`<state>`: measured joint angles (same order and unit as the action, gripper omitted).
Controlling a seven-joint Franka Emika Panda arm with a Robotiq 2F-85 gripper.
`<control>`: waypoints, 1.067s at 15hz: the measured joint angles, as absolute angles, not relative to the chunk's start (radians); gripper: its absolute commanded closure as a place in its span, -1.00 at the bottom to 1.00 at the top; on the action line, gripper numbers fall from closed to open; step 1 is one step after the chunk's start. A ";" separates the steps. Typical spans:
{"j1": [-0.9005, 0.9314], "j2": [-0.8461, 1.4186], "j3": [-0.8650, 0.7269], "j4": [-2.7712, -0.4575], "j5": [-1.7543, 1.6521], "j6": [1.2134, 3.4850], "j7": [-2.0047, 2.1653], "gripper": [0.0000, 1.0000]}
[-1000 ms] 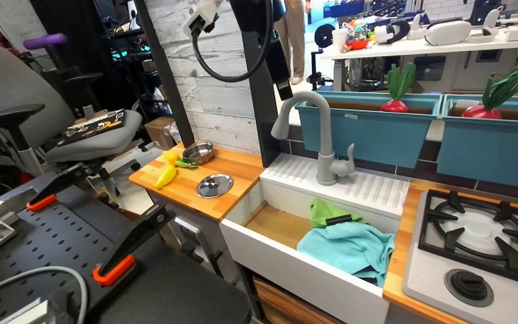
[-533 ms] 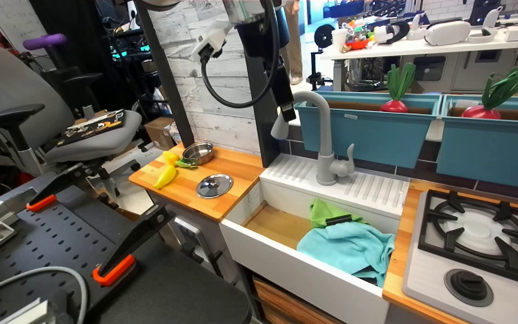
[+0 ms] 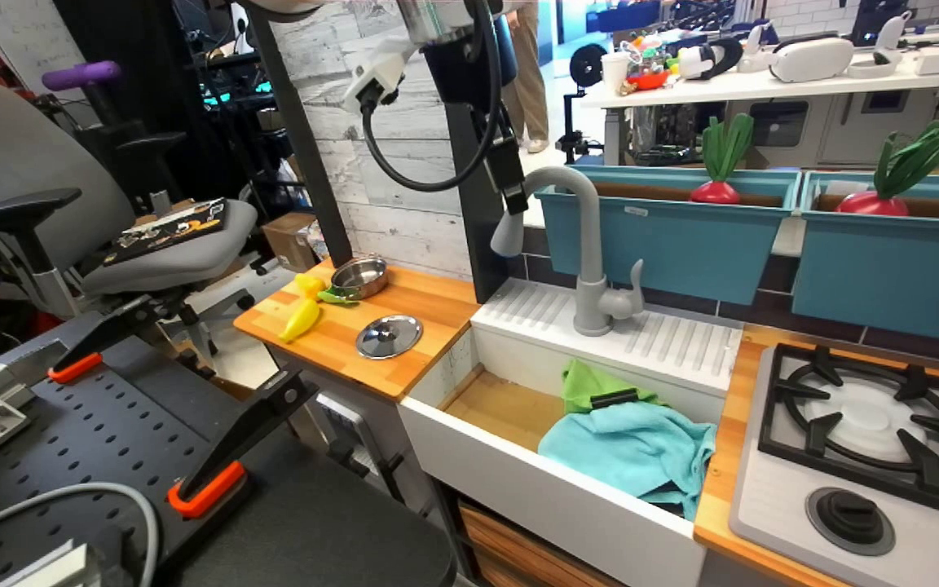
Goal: Move the grey faucet to the right
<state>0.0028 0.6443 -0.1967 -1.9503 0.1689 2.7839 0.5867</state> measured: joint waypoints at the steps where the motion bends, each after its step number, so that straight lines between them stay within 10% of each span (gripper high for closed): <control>1: 0.003 0.644 -0.197 -1.949 0.169 2.784 0.583 0.97; 16: -0.033 0.628 -0.186 -1.952 0.168 2.721 0.340 0.88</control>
